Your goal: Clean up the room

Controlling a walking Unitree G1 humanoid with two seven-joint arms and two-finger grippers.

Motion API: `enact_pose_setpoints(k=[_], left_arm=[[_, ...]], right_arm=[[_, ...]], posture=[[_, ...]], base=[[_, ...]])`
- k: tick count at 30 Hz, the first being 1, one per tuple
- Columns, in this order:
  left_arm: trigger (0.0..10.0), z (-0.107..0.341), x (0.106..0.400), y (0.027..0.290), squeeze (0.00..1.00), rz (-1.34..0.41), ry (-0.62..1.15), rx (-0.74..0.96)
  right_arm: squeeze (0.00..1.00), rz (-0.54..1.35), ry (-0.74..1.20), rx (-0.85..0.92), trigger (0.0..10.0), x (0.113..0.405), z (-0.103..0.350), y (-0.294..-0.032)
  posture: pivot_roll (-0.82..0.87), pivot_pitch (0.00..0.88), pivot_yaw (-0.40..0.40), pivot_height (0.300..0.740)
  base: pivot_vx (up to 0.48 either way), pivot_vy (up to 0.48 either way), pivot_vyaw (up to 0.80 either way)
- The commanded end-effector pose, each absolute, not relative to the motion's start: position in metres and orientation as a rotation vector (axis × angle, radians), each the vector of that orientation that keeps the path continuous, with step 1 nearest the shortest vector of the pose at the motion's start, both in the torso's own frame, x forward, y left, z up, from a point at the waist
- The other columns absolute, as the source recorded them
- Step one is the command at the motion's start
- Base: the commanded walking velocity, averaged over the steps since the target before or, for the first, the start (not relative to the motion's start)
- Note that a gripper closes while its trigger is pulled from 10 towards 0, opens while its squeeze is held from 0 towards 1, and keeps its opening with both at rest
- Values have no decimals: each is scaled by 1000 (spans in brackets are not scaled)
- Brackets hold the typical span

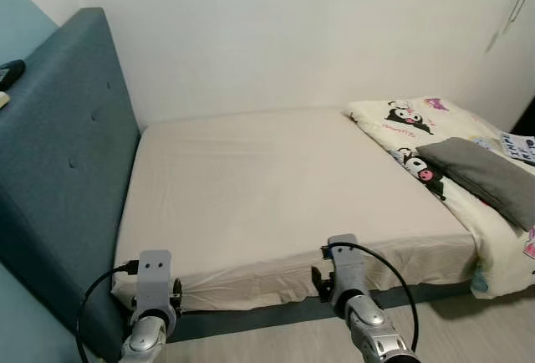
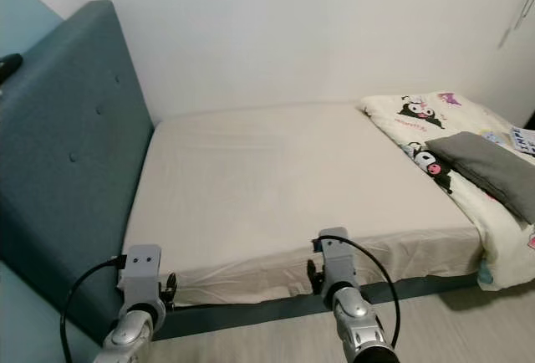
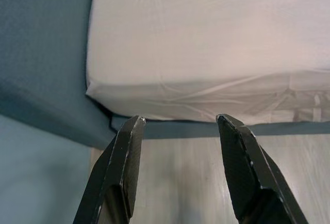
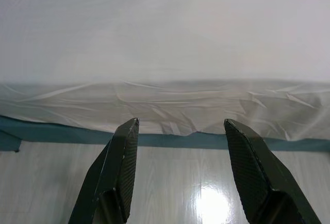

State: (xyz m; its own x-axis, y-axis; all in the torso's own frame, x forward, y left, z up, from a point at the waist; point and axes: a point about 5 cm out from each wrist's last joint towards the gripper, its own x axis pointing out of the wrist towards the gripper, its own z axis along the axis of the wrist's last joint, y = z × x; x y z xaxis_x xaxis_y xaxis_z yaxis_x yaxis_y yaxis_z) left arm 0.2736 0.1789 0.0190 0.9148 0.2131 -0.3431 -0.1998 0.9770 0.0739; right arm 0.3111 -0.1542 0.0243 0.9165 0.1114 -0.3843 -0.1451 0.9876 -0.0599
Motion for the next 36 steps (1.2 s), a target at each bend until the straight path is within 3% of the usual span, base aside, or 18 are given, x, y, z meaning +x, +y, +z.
enact_pose_setpoints(k=[1,36], left_arm=[[10000,15,268,179,0,212,360,42],[10000,23,269,166,0,94,283,-13]], right_arm=[[0,140,390,-104,10000,310,23,-155],[0,168,388,-126,10000,305,19,-151]], posture=[[39,83,-29,740],[22,65,-38,740]], base=[[0,0,0],[0,0,0]])
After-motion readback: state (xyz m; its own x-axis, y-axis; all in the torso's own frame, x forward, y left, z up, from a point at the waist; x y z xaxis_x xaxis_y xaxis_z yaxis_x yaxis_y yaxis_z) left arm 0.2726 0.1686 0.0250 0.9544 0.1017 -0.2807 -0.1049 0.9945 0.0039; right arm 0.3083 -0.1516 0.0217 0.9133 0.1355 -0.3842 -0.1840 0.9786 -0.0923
